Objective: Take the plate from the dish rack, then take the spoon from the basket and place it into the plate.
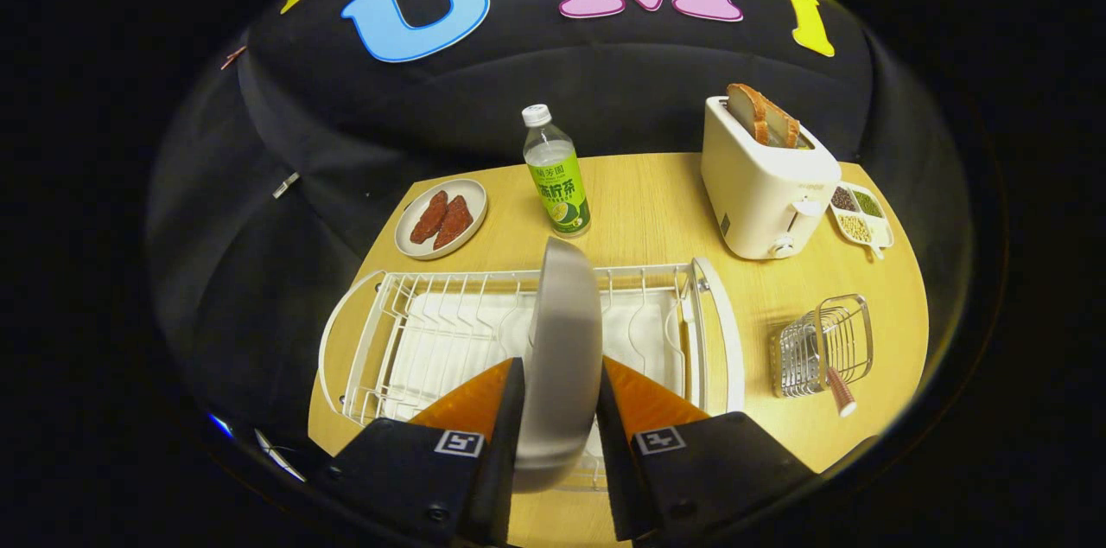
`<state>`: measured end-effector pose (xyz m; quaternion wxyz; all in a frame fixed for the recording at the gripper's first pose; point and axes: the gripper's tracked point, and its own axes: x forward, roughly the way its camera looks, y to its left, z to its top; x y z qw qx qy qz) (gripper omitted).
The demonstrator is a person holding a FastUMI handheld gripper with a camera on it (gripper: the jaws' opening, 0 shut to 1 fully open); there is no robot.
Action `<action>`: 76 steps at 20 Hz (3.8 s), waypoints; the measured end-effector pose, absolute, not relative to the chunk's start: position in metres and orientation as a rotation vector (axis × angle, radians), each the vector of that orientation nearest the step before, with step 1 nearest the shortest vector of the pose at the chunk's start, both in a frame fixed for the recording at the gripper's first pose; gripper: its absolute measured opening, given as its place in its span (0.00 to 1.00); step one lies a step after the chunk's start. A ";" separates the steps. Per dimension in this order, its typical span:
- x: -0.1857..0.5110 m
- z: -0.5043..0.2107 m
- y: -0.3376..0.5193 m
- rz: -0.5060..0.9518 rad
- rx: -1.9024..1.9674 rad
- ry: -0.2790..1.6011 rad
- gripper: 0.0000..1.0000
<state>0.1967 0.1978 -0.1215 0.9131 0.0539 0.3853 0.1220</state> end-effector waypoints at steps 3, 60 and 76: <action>0.197 -0.121 0.195 0.221 0.110 0.800 0.42; 0.014 -0.165 -0.043 0.275 0.320 0.981 0.24; 0.067 -0.261 -0.076 0.466 0.199 1.088 0.40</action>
